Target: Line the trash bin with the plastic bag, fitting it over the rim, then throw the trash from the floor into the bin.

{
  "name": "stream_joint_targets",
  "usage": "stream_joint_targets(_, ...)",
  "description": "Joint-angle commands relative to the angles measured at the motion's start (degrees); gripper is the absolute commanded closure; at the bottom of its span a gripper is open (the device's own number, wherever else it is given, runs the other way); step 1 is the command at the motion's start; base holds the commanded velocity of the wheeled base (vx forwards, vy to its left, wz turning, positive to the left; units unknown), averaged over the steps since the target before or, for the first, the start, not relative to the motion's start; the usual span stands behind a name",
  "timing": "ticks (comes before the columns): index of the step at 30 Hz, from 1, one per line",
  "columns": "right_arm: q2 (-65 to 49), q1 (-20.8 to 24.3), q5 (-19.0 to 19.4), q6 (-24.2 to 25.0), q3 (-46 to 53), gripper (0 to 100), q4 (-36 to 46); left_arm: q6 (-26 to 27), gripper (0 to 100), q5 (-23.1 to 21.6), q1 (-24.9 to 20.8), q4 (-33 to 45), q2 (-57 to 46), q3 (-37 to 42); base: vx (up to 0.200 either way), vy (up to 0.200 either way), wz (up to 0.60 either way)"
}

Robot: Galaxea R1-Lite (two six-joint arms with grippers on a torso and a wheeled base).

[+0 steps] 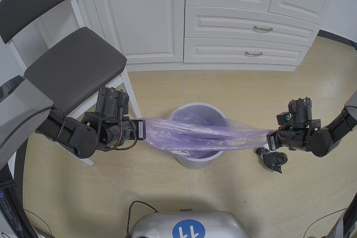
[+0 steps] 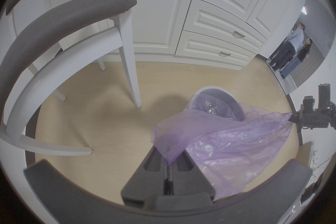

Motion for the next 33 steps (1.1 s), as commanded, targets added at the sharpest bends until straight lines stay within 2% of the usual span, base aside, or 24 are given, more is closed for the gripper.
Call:
stream_joint_targets(1,-0.32,0.26,-0.01,-0.23,0.6,100,0.43,0.14,100,-0.6,0.27,0.19,-1.84,1.15,0.0,0.0,0.0)
stream_joint_targets(9,0.12,0.7,-0.01,-1.02,0.25,100,0.79,0.14,100,-1.74,-0.26,-1.65,1.58,-0.25,0.0,0.0,0.0)
stream_joint_targets(13,-0.49,-2.02,-0.01,-0.85,-0.63,100,0.43,-6.89,100,-0.78,-2.98,-10.18,7.3,-3.5,0.0,0.0,0.0)
stream_joint_targets(16,-0.58,-3.34,-0.01,-0.76,-1.51,100,0.35,-9.88,100,0.89,-4.91,-12.11,11.16,-6.93,0.0,0.0,0.0)
stream_joint_targets(21,-0.32,-4.04,-0.01,0.73,-2.56,100,0.26,-16.91,100,4.67,-7.37,-12.11,18.19,-15.1,0.0,0.0,0.0)
stream_joint_targets(27,-0.76,-4.92,-0.01,2.32,-3.35,100,0.26,-22.89,100,4.85,-9.22,-11.67,23.12,-23.02,0.0,0.0,0.0)
stream_joint_targets(33,-2.6,-6.24,-0.01,2.23,-3.18,100,0.43,-25.87,100,3.97,-10.98,-11.67,26.63,-29.34,0.0,0.0,0.0)
